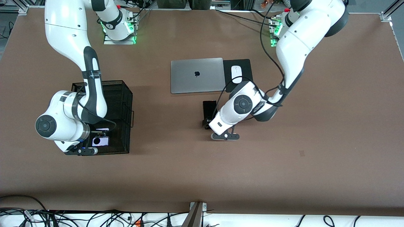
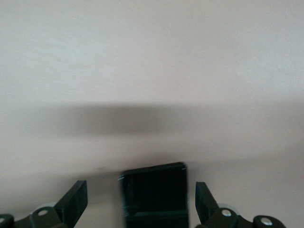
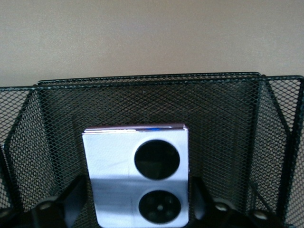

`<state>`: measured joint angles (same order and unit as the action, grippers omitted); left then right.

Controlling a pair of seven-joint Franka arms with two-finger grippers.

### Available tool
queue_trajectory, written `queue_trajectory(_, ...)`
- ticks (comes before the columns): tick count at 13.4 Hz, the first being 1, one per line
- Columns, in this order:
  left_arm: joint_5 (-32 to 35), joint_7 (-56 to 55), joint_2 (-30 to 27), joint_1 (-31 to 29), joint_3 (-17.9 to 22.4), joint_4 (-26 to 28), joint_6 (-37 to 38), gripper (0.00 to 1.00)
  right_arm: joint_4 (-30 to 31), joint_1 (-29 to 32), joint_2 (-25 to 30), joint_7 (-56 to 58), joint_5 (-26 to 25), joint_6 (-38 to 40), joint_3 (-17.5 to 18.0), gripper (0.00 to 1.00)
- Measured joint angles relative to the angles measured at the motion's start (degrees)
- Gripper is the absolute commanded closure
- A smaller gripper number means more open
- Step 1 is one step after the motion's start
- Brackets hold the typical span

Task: Place phones with both arms
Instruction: 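Carry the lavender phone to the basket while the left gripper places long phone, then release the lavender phone into the basket while the left gripper returns to rest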

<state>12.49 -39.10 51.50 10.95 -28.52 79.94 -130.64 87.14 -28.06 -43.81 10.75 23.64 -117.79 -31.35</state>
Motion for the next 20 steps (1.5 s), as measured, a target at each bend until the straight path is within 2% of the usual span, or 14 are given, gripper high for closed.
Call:
queue_trajectory(4,0.27,5.04,-10.15,-4.24,0.34,-0.88,20.87,0.0,-1.39,-0.02,0.52,0.0,0.58,0.04,-0.22,0.0)
queue_trajectory(7,0.46,12.31,-16.12,-8.39,0.75,-0.79,29.99,0.0,-2.63,-0.19,2.73,0.07,0.57,2.0,-1.68,0.0)
queue_trajectory(9,0.5,18.32,-19.11,-11.9,0.93,-0.8,32.1,0.0,-3.23,-0.25,5.07,0.51,-0.06,5.01,-2.48,0.0)
queue_trajectory(12,0.31,28.92,-24.25,-16.83,3.05,-1.21,35.61,0.0,-9.3,-0.74,7.63,0.35,-2.52,14.36,-2.58,0.0)
queue_trajectory(14,-2.83,36.25,-29.36,-17.97,7.73,-1.23,36.88,0.0,-12.86,-2.34,8.34,-3.12,-2.63,18.66,-2.55,0.0)
queue_trajectory(16,-6.78,38.62,-35.68,-17.35,13.1,1.06,37.97,0.0,-13.71,-5.72,8.34,-9.73,-2.64,19.38,-2.35,0.0)
queue_trajectory(18,-8.05,38.8,-42.44,-15.4,17.83,5.66,38.02,0.0,-13.92,-10.38,8.12,-18.37,-2.65,19.21,-1.84,0.0)
queue_trajectory(20,-9.29,38.46,-48.81,-14.36,20.83,11.55,34.81,0.0,-14.62,-15.93,7.41,-27.11,-2.67,18.0,-1.43,0.0)
